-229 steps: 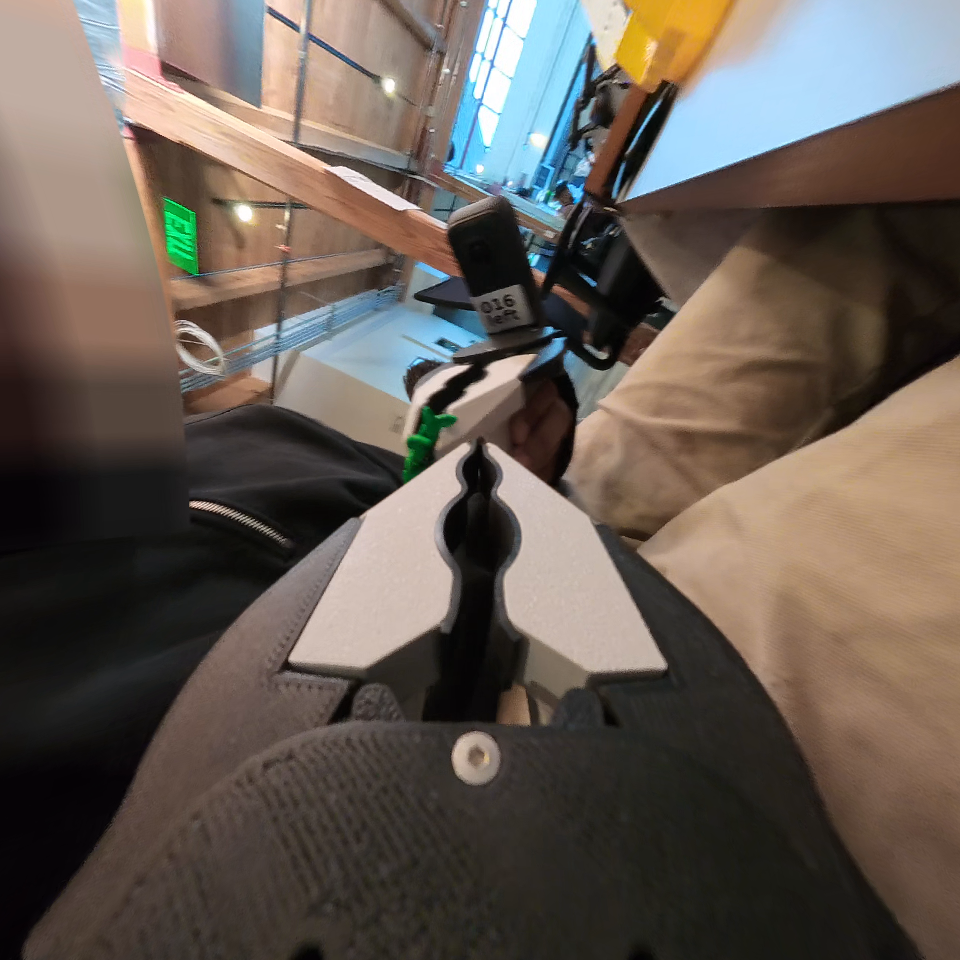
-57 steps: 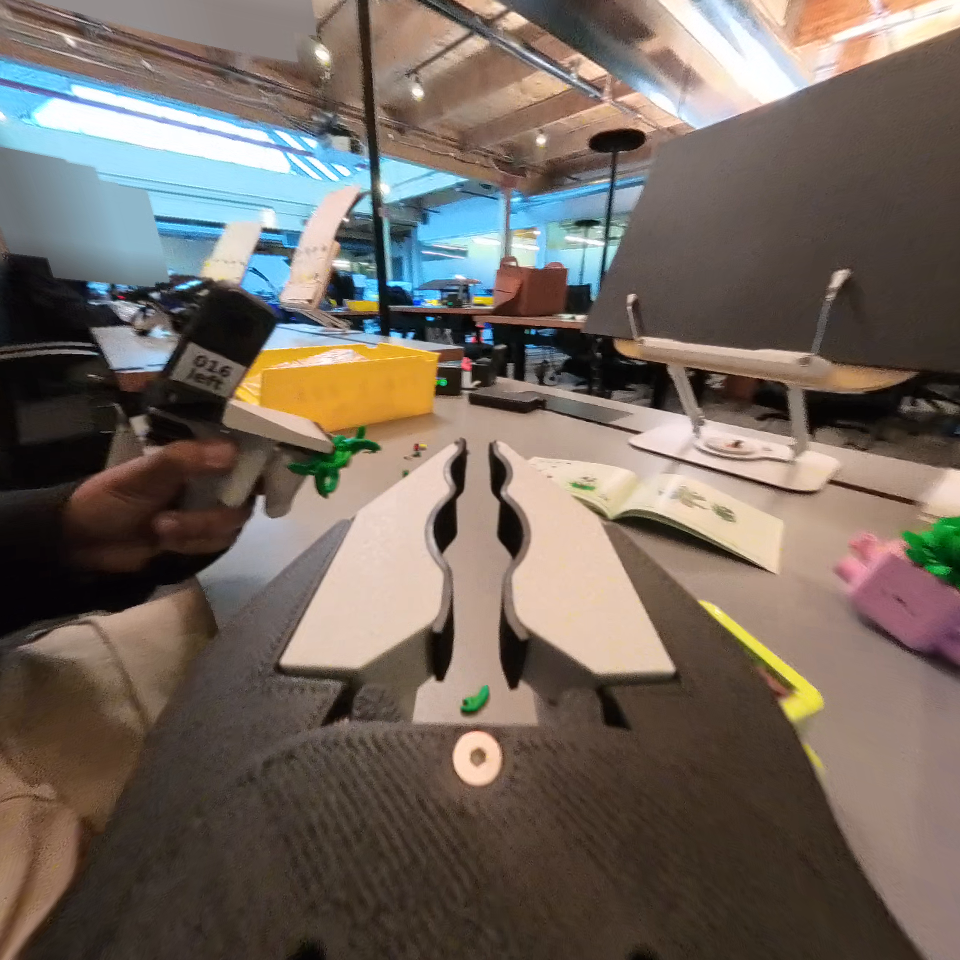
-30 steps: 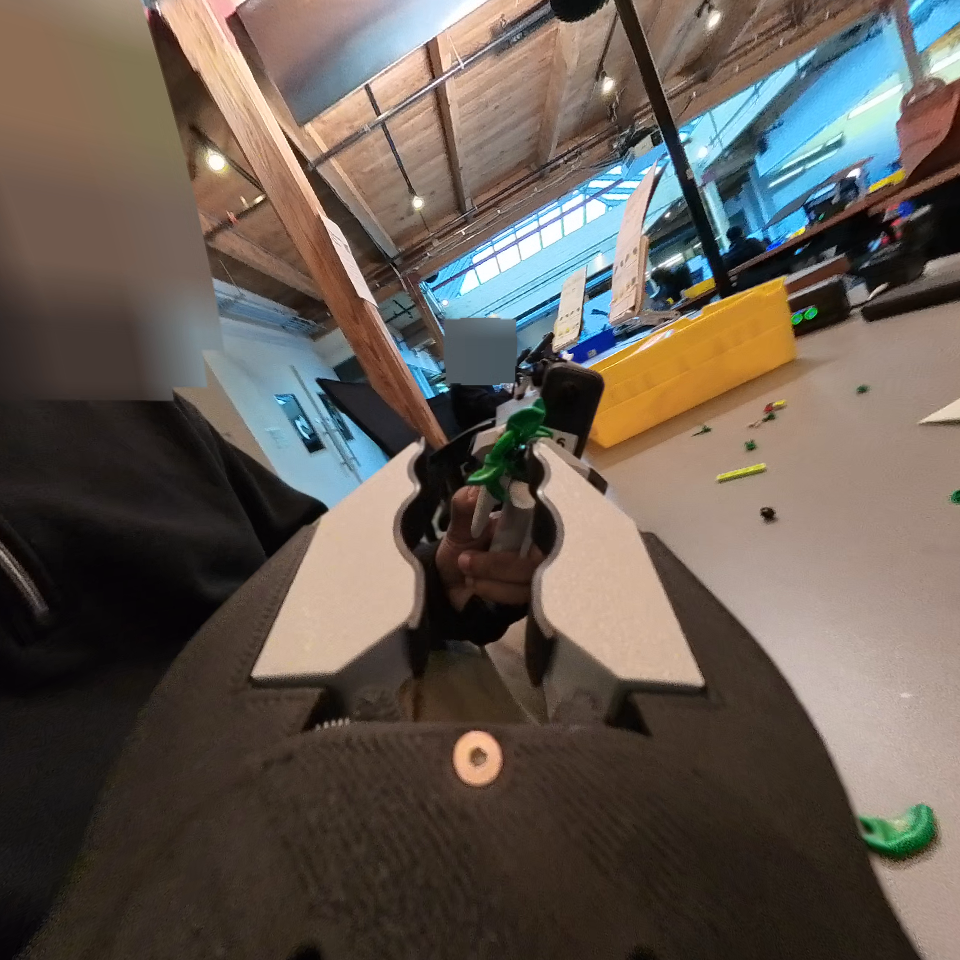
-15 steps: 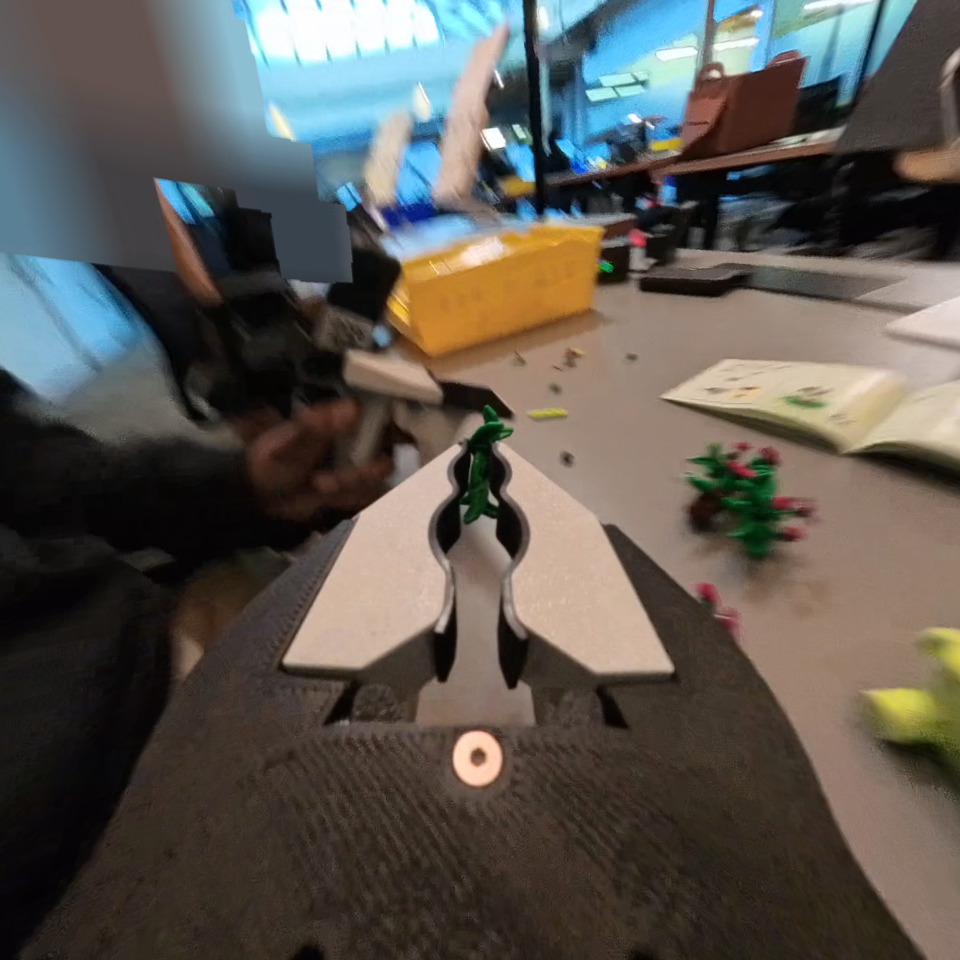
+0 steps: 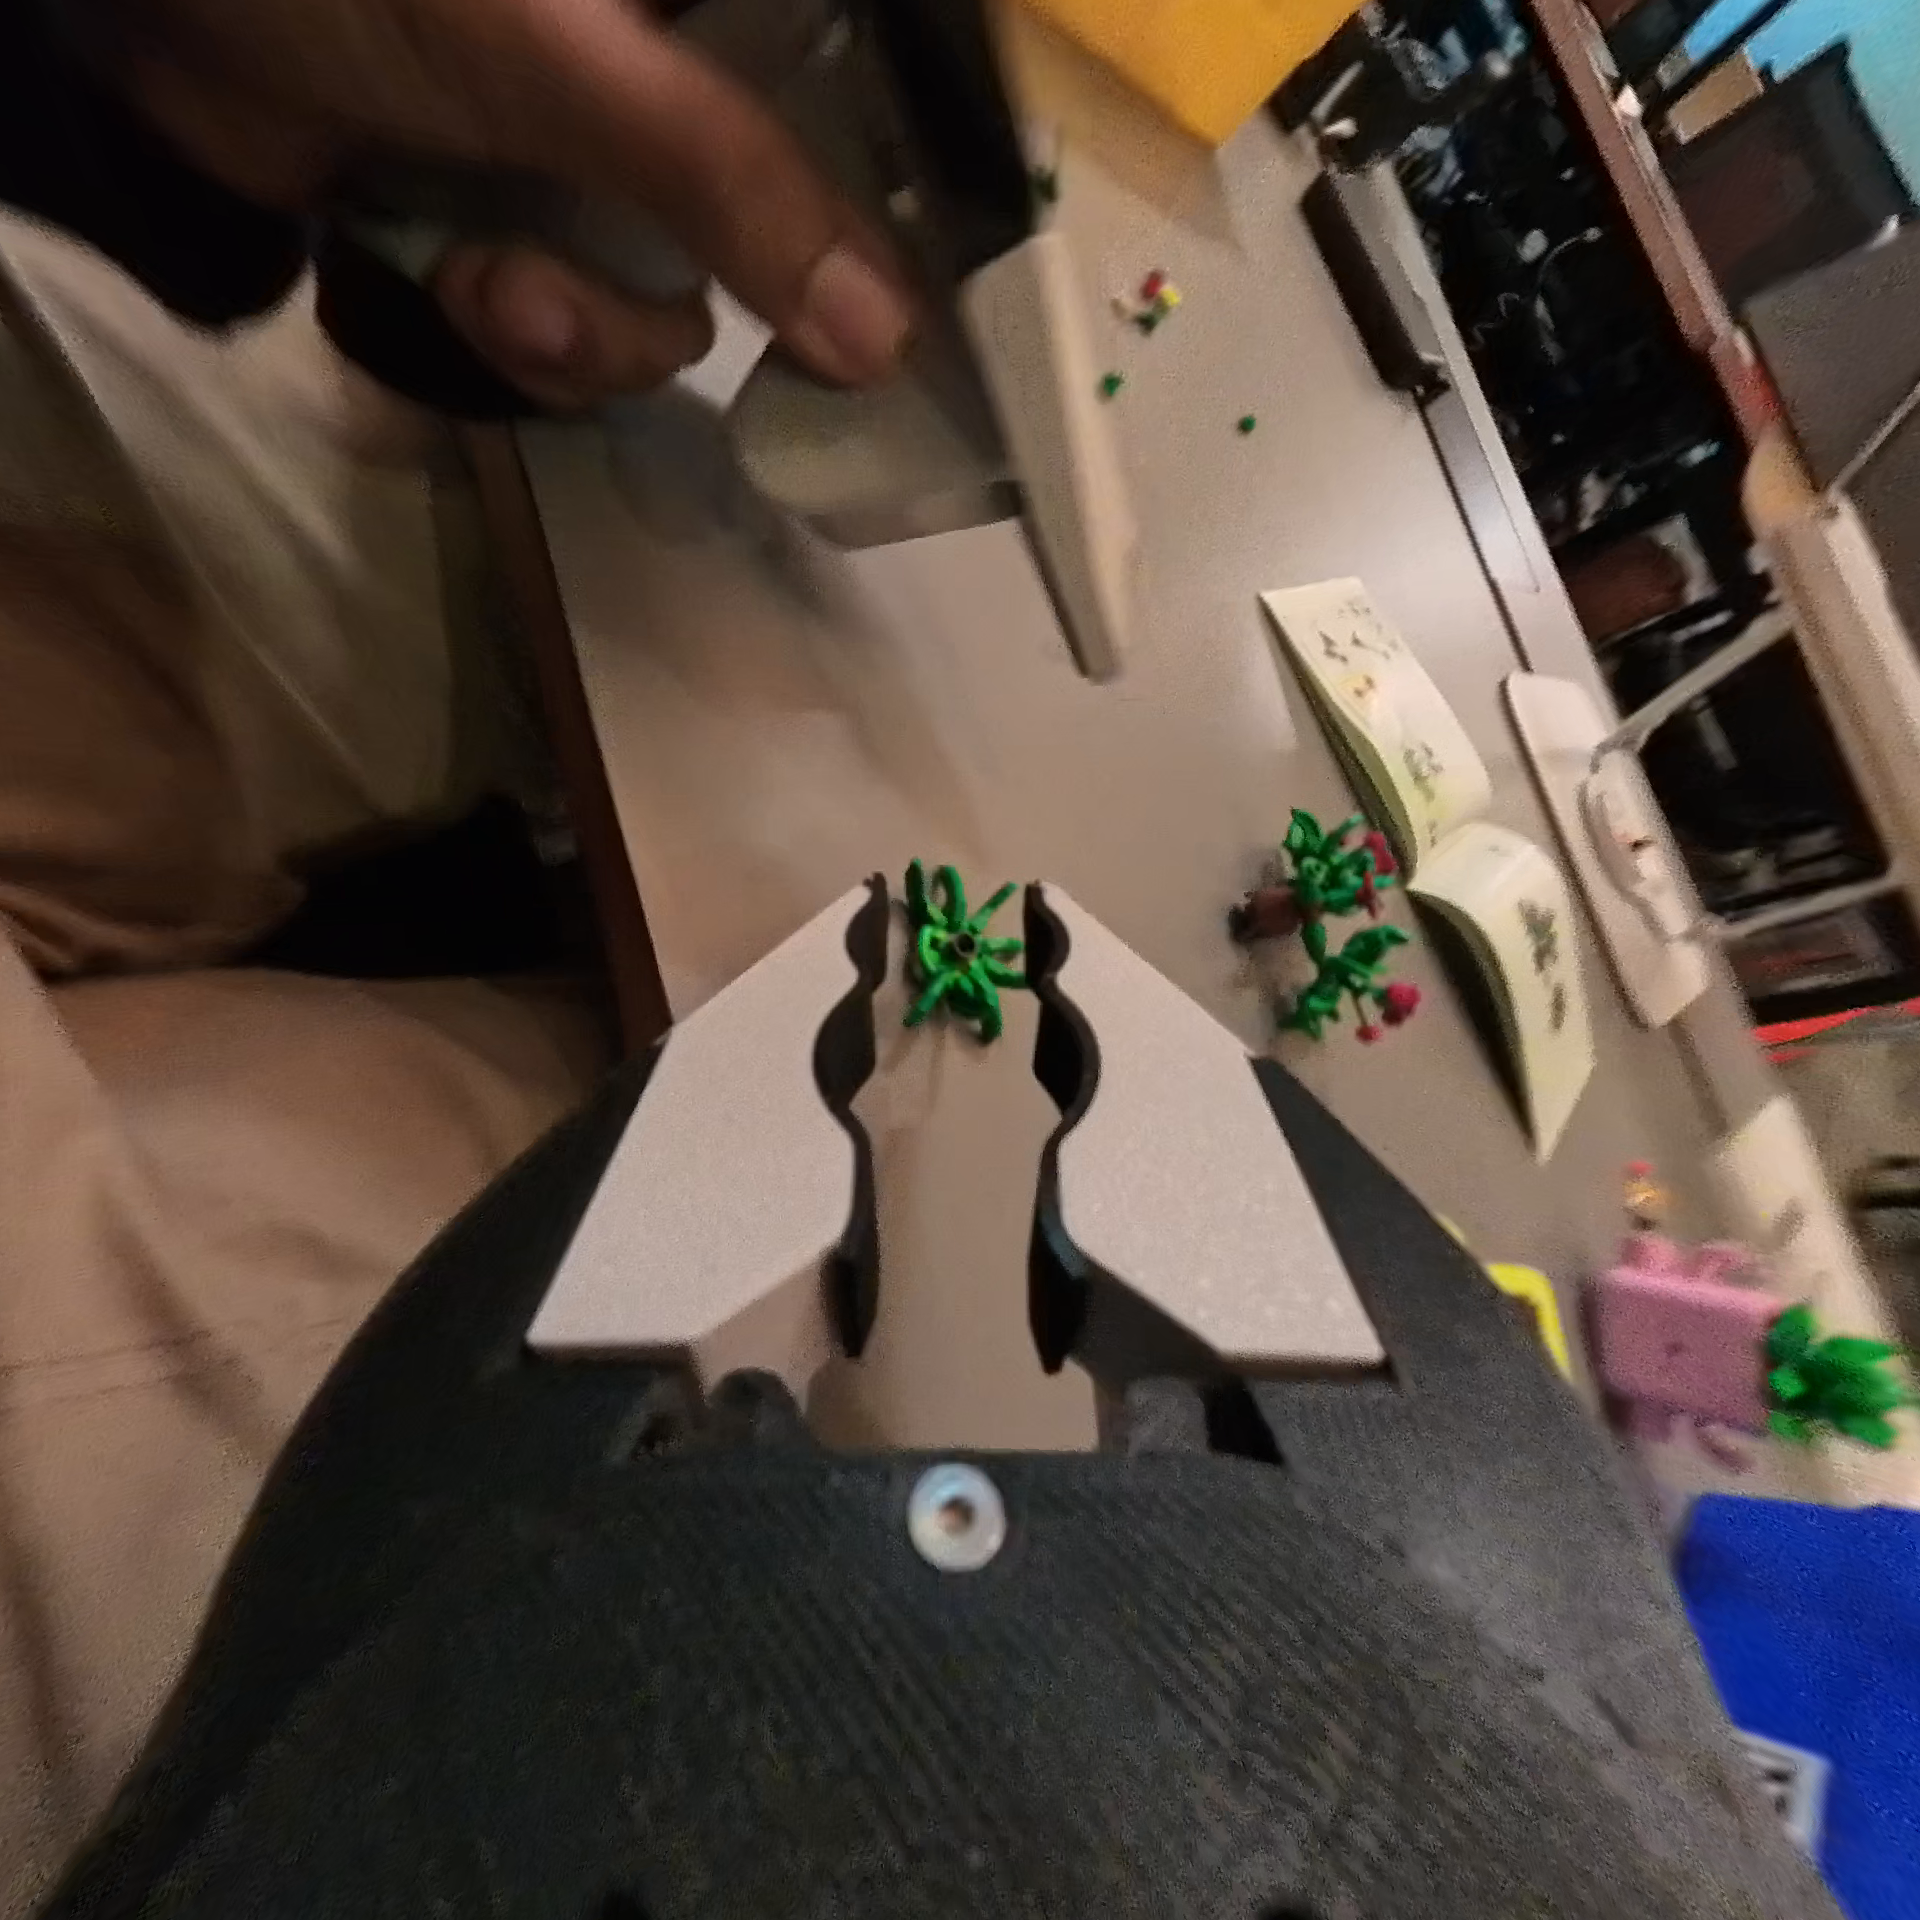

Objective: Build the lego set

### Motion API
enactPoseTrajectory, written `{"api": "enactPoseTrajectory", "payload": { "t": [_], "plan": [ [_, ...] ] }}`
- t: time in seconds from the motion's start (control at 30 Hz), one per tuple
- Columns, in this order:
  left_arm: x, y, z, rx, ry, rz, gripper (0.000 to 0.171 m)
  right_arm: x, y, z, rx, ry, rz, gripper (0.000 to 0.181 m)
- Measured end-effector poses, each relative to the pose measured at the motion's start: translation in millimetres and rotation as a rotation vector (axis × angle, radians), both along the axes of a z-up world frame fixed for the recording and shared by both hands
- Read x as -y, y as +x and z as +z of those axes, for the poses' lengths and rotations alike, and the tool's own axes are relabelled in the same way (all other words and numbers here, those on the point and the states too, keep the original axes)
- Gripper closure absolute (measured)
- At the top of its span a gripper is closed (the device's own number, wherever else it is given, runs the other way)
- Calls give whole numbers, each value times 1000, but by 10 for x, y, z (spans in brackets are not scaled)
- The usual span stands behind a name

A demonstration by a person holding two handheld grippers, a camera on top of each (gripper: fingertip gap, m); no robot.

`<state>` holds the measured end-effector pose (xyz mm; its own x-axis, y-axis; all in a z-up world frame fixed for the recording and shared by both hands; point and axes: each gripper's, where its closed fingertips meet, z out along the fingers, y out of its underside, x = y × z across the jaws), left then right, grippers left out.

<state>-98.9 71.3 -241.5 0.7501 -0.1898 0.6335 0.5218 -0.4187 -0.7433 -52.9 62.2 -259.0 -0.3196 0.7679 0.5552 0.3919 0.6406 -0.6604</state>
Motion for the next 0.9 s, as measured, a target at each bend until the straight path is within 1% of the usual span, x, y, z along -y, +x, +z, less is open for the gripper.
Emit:
{"api": "enactPoseTrajectory", "payload": {
  "t": [0.07, 0.13, 0.17, 0.23, 0.3, 0.4, 0.47, 0.53, 0.67, 0.77, 0.9],
  "plan": [
    [19, 29, -14, 11, -8, -11, 139, -152, 73, 100, -9, -147, -58, 160],
    [24, 79, -49, -42, -22, -30, 138, -314, 119, 100, 44, -274, -120, 160],
    [21, 119, -88, -84, -40, -47, 139, -342, 124, 84, 74, -330, -131, 162],
    [9, 211, -188, -202, -82, -84, 138, -288, 92, 75, 109, -422, -109, 169],
    [-3, 285, -292, -345, -117, -107, 136, -224, 28, 99, 118, -458, -82, 172],
    [-24, 389, -385, -495, -139, -146, 131, -179, -51, 23, 204, -442, -78, 173],
    [-39, 424, -400, -527, -138, -154, 132, -152, -64, -100, 301, -419, -87, 174],
    [-43, 425, -420, -524, -154, -157, 132, -124, -72, -190, 364, -406, -93, 174],
    [-42, 424, -408, -477, -155, -167, 132, -166, -109, -268, 389, -349, -128, 173],
    [-40, 421, -388, -427, -152, -171, 132, -162, -108, -283, 423, -321, -148, 176],
    [-35, 431, -381, -420, -147, -180, 132, -182, -112, -287, 441, -275, -181, 175]
  ]
}}
